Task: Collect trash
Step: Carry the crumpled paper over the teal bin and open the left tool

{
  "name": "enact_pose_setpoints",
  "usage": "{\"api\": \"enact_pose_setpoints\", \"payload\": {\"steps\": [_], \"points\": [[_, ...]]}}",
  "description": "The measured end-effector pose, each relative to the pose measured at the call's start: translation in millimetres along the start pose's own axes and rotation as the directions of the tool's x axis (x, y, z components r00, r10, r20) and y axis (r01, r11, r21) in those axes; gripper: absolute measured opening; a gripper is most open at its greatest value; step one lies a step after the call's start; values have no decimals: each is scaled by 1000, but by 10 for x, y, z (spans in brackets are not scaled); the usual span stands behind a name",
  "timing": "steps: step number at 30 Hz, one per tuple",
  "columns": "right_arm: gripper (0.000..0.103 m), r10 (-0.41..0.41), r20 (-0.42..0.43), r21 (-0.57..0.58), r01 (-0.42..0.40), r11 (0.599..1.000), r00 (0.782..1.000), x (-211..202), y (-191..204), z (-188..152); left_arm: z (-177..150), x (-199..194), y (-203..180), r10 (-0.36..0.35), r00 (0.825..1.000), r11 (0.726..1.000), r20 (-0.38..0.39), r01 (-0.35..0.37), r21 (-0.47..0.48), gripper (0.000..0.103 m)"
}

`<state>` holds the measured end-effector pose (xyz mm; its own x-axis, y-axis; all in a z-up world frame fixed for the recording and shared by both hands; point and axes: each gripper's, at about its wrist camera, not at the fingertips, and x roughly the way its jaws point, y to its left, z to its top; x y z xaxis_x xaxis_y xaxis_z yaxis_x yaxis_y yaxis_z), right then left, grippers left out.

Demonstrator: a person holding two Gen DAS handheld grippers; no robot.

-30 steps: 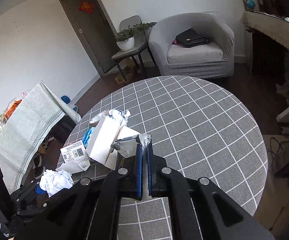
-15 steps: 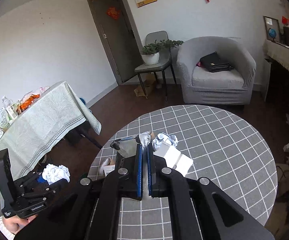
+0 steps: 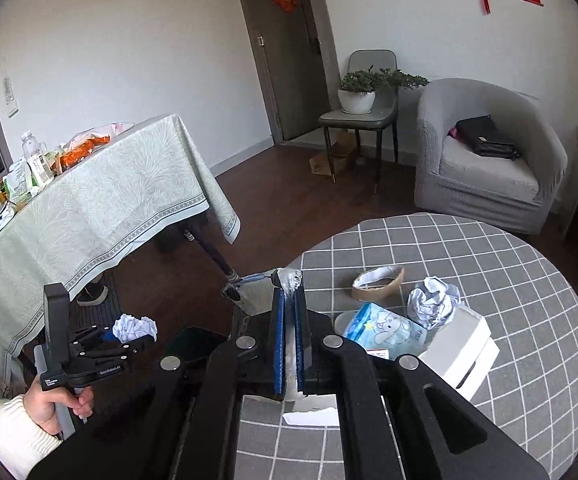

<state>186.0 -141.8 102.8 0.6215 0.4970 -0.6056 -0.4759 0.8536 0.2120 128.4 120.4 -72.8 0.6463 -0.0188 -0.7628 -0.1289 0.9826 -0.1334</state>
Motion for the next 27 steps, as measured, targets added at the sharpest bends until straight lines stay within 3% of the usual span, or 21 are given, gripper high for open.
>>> {"api": "enact_pose_setpoints", "payload": {"steps": [7, 14, 27], "points": [[5, 53, -43, -39, -55, 998, 998, 330, 416, 32, -102, 276, 251, 24, 998, 1000, -59, -24, 7, 53], [5, 77, -122, -108, -90, 990, 990, 783, 903, -19, -200, 613, 471, 28, 985, 1000, -168, -26, 13, 54], [5, 63, -325, -192, -131, 973, 944, 1809, 1630, -360, -434, 964, 819, 7, 952, 1000, -306, -5, 7, 54]]}}
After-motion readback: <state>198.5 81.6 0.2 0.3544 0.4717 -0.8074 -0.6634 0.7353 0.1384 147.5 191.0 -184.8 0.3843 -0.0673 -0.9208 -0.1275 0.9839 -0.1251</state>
